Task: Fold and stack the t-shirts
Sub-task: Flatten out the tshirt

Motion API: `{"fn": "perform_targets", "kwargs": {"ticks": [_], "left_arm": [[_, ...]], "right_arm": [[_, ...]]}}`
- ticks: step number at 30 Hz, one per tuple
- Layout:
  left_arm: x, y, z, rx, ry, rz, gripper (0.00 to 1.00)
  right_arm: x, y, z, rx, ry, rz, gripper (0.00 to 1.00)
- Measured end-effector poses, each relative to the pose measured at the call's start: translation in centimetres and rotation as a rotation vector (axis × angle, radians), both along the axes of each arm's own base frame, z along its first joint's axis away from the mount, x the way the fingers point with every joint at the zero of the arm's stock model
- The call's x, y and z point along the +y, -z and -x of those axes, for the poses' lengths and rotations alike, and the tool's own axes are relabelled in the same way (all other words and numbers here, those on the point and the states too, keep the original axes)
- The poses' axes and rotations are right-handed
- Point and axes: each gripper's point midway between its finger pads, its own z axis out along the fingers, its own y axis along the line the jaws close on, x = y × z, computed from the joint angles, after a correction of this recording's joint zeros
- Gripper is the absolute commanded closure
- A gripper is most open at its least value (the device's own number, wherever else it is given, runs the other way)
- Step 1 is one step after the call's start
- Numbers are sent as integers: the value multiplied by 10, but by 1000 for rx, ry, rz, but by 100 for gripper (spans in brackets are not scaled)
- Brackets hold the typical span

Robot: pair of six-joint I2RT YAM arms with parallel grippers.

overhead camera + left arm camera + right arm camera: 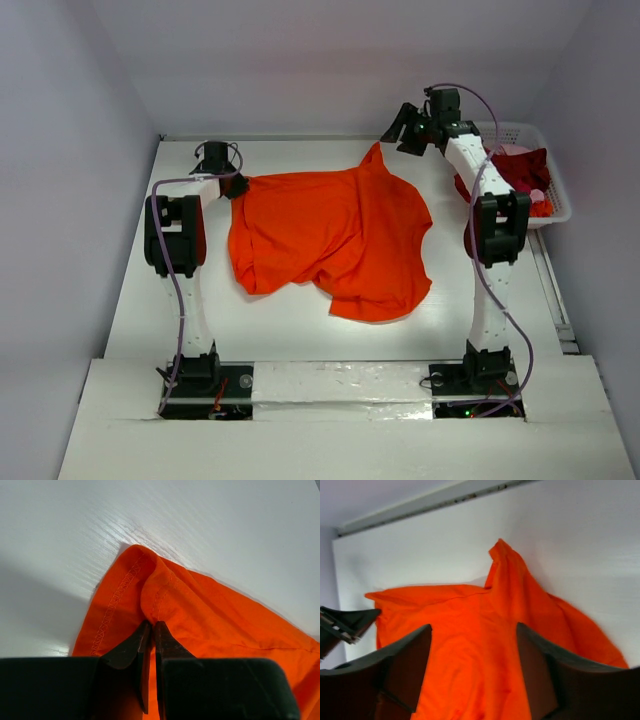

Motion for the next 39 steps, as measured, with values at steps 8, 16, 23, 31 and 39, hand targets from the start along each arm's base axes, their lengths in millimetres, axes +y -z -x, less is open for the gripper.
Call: {"fn": "perform_targets", "kwargs": {"ticks": [8, 16, 23, 31, 39], "left_arm": [[-3, 0, 2, 10, 1, 7, 100], [-16, -15, 3, -15, 23, 13, 100], [-27, -37, 3, -55, 45, 21, 100], [-27, -48, 6, -62, 44, 25, 100], [-27, -58, 13, -67, 45, 25, 100]], "right_arm": [[7, 41, -19, 63, -13, -22, 36], [17, 57, -19, 104, -33, -80, 38], [29, 52, -36, 58, -63, -145, 42], [37, 57, -49, 44, -58, -216, 42], [31, 64, -59, 30, -9, -197, 42]]}}
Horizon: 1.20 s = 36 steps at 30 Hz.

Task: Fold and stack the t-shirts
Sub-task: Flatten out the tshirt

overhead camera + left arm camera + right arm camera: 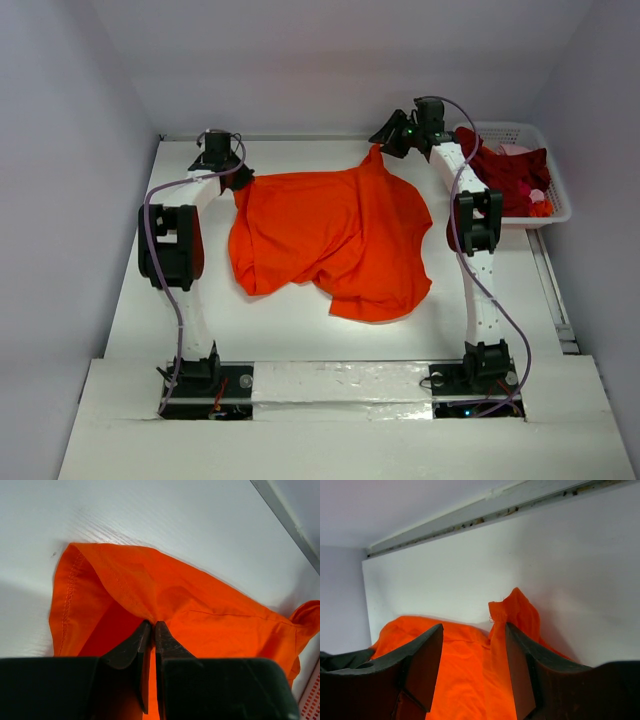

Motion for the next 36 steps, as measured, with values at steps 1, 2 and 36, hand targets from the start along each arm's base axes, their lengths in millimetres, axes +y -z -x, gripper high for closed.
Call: {"fn": "perform_targets", "kwargs": {"ticks": [1, 2, 36], "left_arm": [[0, -1, 0, -2, 0, 0, 100], [0, -2, 0, -4, 0, 1, 100], [-5, 0, 4, 13, 12, 12, 100]], "right_arm": [[-1, 1, -1, -1, 7, 5, 41], [-2, 1, -2, -2, 15, 11, 41], [-11, 17, -3, 54, 92, 18, 47]]}}
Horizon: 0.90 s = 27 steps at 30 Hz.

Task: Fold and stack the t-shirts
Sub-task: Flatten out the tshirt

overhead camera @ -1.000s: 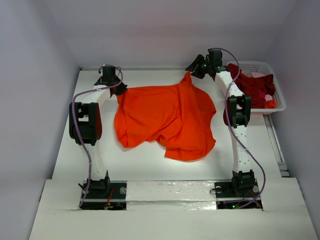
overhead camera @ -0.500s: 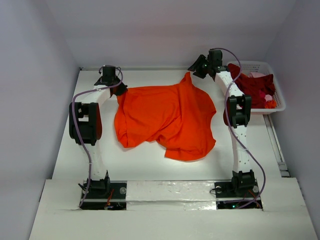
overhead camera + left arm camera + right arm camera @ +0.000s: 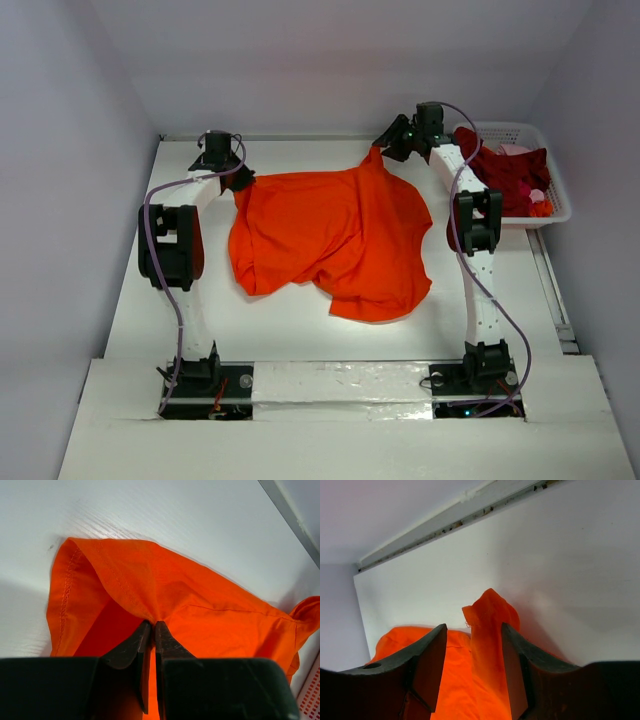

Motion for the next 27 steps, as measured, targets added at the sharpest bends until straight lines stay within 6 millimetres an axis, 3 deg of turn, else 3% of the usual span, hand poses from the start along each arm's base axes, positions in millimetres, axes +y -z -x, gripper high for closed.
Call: {"fn": "perform_targets", "kwargs": {"ticks": [3, 11, 27], "left_arm": [[0, -2, 0, -3, 0, 1, 100], [-1, -18, 0, -34, -1, 7, 100], [-1, -30, 2, -51, 4, 11, 100]], "right_arm": [[1, 2, 2, 6, -6, -4, 48], [2, 8, 5, 25, -10, -12, 64], [6, -2, 2, 12, -9, -42, 60]]}}
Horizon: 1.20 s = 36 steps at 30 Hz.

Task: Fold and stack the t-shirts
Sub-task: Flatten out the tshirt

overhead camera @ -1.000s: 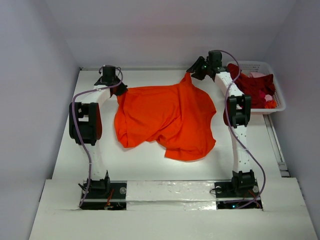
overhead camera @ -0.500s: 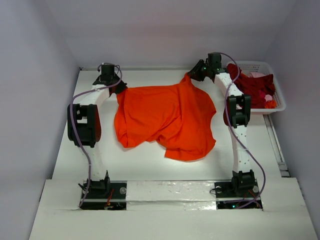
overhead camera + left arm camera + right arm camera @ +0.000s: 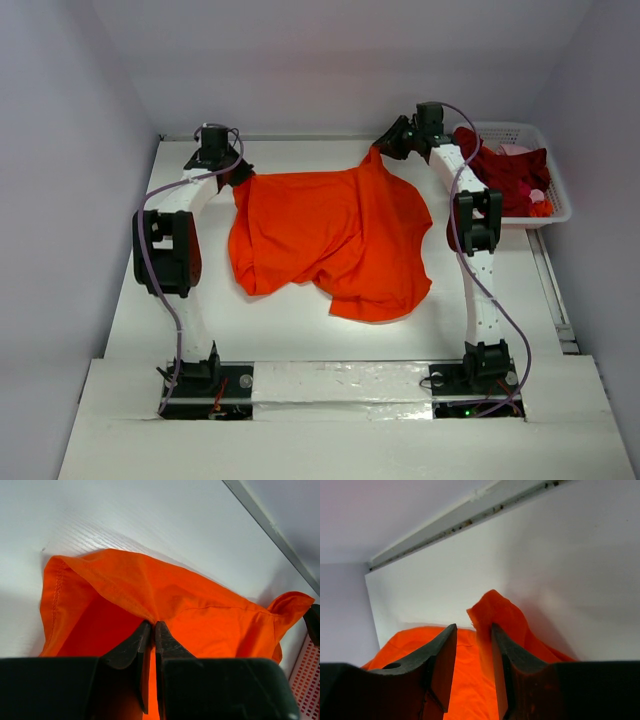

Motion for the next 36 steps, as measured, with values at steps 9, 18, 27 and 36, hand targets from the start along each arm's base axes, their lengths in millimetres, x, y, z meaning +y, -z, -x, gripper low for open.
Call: {"fn": "perform_targets", "kwargs": {"ticks": [9, 18, 27, 36], "left_arm": [[0, -8, 0, -16, 1, 2, 100], [-2, -9, 1, -16, 11, 12, 100], [-4, -20, 2, -35, 18, 21, 100], [-1, -26, 2, -47, 13, 26, 100]], "right_arm": [[2, -12, -6, -16, 19, -31, 60], [-2, -6, -8, -8, 41, -13, 60], [-10, 4, -7, 21, 83, 29, 73], [-10, 6, -6, 29, 85, 29, 66]]}}
